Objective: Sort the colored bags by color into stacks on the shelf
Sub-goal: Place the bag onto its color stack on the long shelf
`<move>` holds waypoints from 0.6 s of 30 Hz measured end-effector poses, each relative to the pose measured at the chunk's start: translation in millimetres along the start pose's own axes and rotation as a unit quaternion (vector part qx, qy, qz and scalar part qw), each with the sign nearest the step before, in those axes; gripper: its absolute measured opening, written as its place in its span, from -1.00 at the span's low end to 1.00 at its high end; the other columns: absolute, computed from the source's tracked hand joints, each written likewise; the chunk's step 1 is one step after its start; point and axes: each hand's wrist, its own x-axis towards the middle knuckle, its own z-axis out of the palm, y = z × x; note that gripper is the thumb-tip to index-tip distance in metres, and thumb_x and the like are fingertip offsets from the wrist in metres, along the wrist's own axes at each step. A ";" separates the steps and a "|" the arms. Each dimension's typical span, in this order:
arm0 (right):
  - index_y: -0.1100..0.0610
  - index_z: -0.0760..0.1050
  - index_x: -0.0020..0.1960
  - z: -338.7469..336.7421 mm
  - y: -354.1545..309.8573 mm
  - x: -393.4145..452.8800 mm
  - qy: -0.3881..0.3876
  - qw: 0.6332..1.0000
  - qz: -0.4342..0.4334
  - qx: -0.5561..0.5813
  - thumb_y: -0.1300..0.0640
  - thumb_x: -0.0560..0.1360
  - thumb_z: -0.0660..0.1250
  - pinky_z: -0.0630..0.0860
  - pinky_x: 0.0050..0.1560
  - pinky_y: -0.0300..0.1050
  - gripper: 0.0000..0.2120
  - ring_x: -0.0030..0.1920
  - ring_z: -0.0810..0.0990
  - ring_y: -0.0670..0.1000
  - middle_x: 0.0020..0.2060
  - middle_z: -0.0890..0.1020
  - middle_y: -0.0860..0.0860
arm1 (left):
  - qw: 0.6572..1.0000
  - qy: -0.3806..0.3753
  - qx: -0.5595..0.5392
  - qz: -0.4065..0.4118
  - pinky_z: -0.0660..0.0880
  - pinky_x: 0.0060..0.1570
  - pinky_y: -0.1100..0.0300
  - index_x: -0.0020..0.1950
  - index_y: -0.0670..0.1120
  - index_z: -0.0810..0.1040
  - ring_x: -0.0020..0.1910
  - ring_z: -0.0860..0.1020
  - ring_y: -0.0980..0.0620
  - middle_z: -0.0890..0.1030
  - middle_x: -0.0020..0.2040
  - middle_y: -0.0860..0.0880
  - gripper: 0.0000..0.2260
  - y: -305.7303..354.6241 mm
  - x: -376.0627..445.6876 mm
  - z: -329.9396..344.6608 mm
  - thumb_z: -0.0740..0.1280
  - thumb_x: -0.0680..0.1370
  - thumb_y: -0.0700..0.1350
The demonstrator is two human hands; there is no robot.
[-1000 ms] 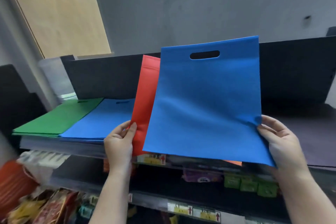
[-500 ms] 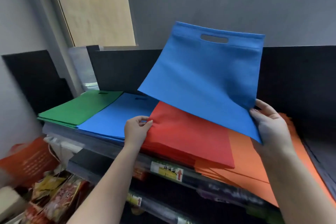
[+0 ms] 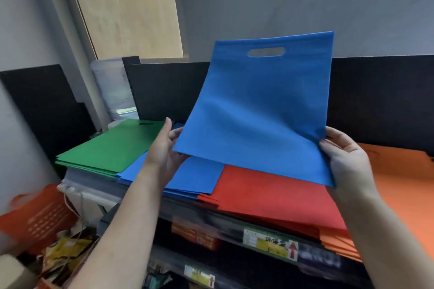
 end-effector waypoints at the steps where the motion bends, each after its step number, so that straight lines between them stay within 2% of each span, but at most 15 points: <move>1: 0.06 0.57 -0.07 10.0 7.1 -2.0 0.007 1.000 -0.004 -0.010 0.38 0.54 0.21 0.59 -0.31 -0.26 -0.73 -0.32 0.66 -0.09 -0.29 0.70 -0.04 | 0.999 -0.034 -0.010 -0.019 0.55 -0.11 0.14 -0.05 -0.14 0.55 -0.16 0.62 0.00 0.65 -0.15 -0.08 -0.63 11.1 1.8 -10.1 0.20 0.56 0.16; 3: 0.07 0.57 -0.05 30.5 23.0 -5.1 0.016 0.999 -0.011 -0.028 0.38 0.54 0.21 0.58 -0.30 -0.28 -0.74 -0.32 0.65 -0.10 -0.28 0.70 -0.05 | 0.996 -0.074 0.031 -0.030 0.57 -0.20 0.18 -0.04 -0.15 0.61 -0.22 0.62 0.02 0.66 -0.18 -0.06 -0.66 29.7 6.3 -29.3 0.30 0.46 0.12; 5: 0.07 0.57 -0.05 50.3 38.9 -7.7 0.018 0.999 -0.019 -0.036 0.38 0.55 0.21 0.57 -0.33 -0.30 -0.74 -0.32 0.65 -0.11 -0.28 0.70 -0.06 | 0.990 -0.082 0.114 -0.007 0.58 -0.31 0.23 -0.02 -0.15 0.63 -0.26 0.66 0.02 0.69 -0.17 -0.06 -0.79 39.3 15.4 -46.1 0.36 0.47 -0.05; 7: 0.07 0.57 -0.05 69.4 54.0 -10.0 0.019 0.998 -0.032 -0.053 0.38 0.54 0.22 0.55 -0.35 -0.32 -0.75 -0.33 0.64 -0.14 -0.30 0.70 -0.08 | 0.980 -0.033 0.192 0.048 0.58 -0.35 0.23 0.02 -0.17 0.57 -0.29 0.67 0.04 0.69 -0.18 -0.07 -0.88 42.2 27.5 -60.8 0.36 0.49 -0.27; 9: 0.06 0.57 -0.08 86.6 66.6 -11.4 0.023 0.995 -0.052 -0.076 0.40 0.54 0.23 0.54 -0.33 -0.34 -0.73 -0.35 0.62 -0.18 -0.34 0.69 -0.11 | 0.961 0.004 0.260 0.095 0.58 -0.33 0.22 0.02 -0.16 0.53 -0.31 0.65 0.06 0.67 -0.15 -0.08 -0.83 42.3 38.7 -77.1 0.35 0.49 -0.36; 12: 0.10 0.57 -0.10 104.0 80.4 -10.1 0.021 0.987 -0.079 -0.139 0.43 0.51 0.25 0.54 -0.29 -0.33 -0.74 -0.33 0.61 -0.19 -0.36 0.68 -0.11 | 0.907 0.033 0.388 0.160 0.51 -0.22 0.26 0.03 -0.15 0.50 -0.22 0.58 0.04 0.62 -0.10 -0.10 -0.81 40.3 52.1 -101.3 0.39 0.48 -0.35; 15: 0.20 0.59 -0.06 111.8 92.4 -4.7 0.030 0.957 -0.099 -0.272 0.42 0.47 0.32 0.49 -0.24 -0.20 -0.83 -0.29 0.58 -0.08 -0.32 0.64 -0.06 | 0.832 0.041 0.505 0.225 0.37 -0.35 0.49 0.05 -0.09 0.50 -0.24 0.50 0.22 0.55 -0.16 0.06 -0.79 35.8 60.8 -121.4 0.41 0.48 -0.29; 18: 0.13 0.57 -0.09 116.6 107.3 -2.6 0.028 0.903 -0.092 -0.418 0.36 0.45 0.36 0.49 -0.16 -0.12 -0.85 -0.23 0.56 -0.02 -0.28 0.62 -0.05 | 0.775 0.034 0.588 0.228 0.32 -0.29 0.39 0.12 -0.14 0.54 -0.16 0.47 0.13 0.56 -0.07 0.02 -0.79 27.2 67.4 -137.1 0.39 0.50 -0.26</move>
